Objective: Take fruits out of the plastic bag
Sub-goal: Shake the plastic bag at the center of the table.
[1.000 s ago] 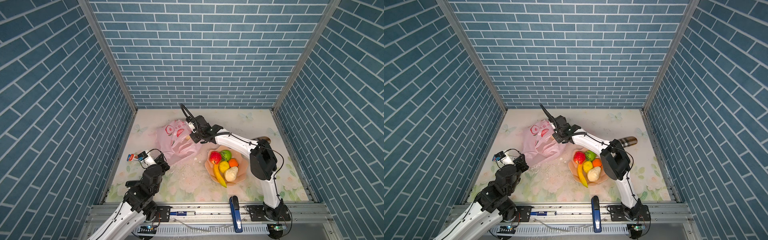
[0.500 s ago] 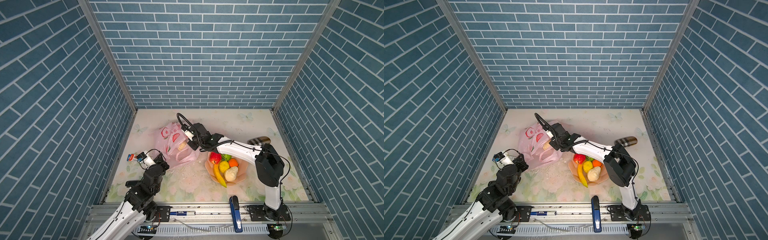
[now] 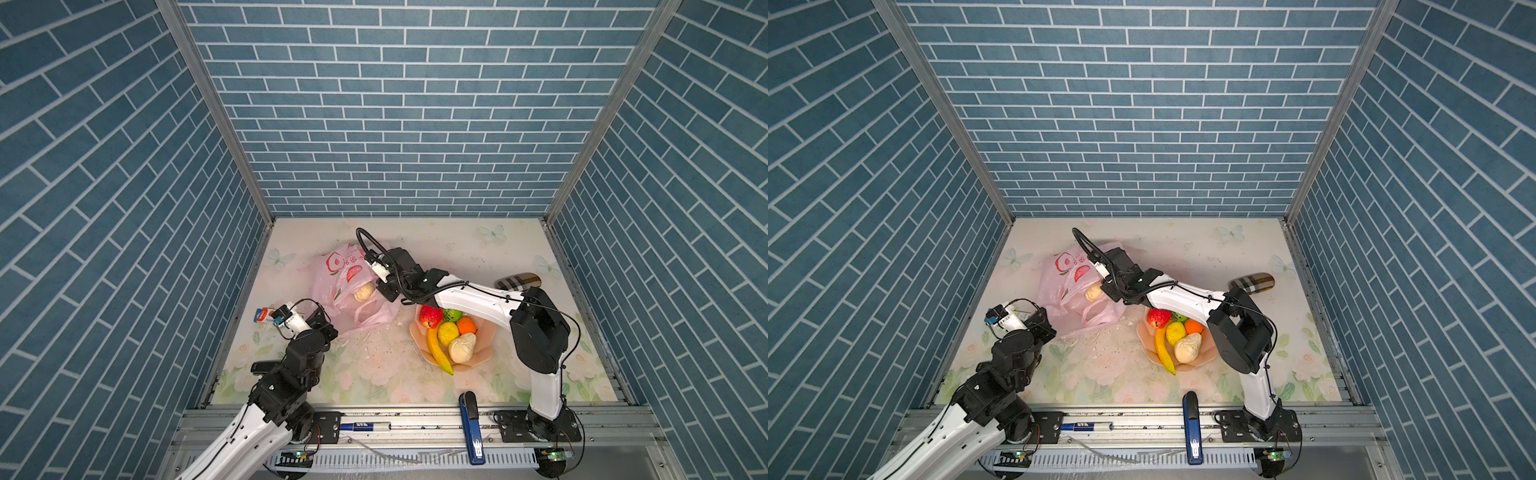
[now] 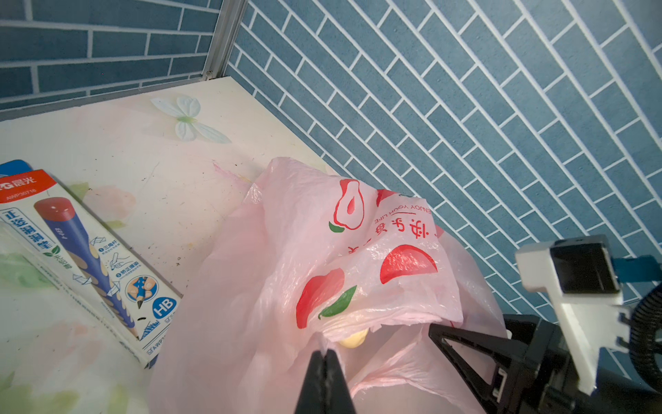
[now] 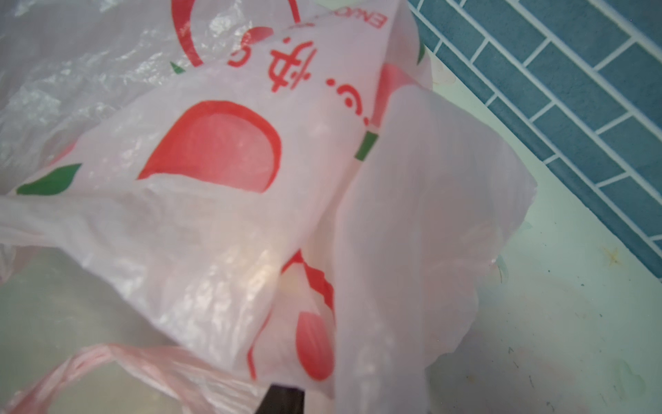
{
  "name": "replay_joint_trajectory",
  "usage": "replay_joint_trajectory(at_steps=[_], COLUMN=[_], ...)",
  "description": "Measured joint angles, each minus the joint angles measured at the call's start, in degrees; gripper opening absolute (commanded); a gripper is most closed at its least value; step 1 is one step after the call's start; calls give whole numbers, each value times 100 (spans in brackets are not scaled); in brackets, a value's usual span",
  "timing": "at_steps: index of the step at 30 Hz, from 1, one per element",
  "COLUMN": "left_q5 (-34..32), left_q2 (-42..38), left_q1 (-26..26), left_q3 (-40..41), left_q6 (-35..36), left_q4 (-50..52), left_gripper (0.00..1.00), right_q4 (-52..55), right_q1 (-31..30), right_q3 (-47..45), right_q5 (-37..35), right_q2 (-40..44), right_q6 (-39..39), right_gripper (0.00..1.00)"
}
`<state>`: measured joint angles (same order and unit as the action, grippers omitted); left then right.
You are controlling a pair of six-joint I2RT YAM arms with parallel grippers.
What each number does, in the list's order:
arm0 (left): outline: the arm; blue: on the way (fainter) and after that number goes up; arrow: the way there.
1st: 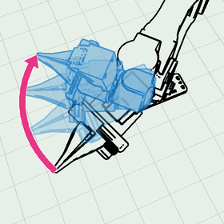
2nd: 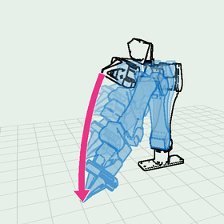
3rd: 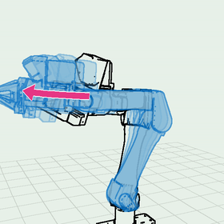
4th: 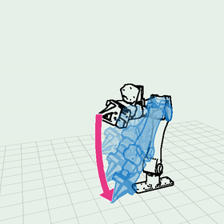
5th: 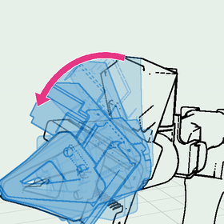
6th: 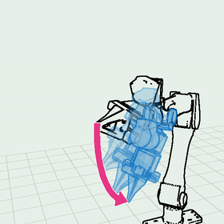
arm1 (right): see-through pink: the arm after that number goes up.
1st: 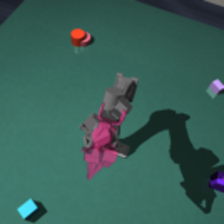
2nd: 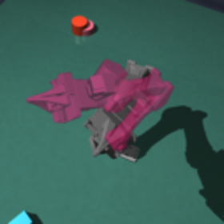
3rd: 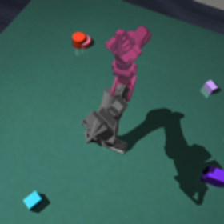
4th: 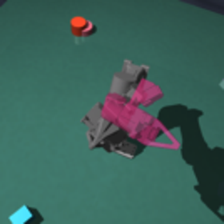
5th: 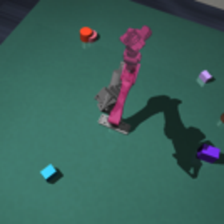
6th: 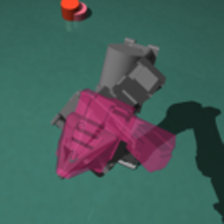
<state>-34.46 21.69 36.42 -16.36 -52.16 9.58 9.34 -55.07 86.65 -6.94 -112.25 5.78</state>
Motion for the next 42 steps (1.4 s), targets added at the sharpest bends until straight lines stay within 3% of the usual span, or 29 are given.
replay_joint_trajectory(at_steps=[10,24,30,35,42], left_q5=[0,120,199,247,260], left_q2=[-103,-153,-157,-177,-138], left_q1=[0,0,0,0,0], left_q3=[0,0,0,-9,-50], left_q6=[2,-22,-98,-120,-127], left_q4=[11,13,0,-4,-92], left_gripper=[0,0,0,0,0], right_q4=[186,988,1436,1641,1589], right_q1=[2,-37,-273,-507,-625], right_q3=[-4,-70,61,374,881], right_q5=[22,-208,-315,46,684], right_q2=[0,887,1119,988,162], right_q6=[0,-302,-461,-756,-1298], right_gripper=[66,71,57,42,39])
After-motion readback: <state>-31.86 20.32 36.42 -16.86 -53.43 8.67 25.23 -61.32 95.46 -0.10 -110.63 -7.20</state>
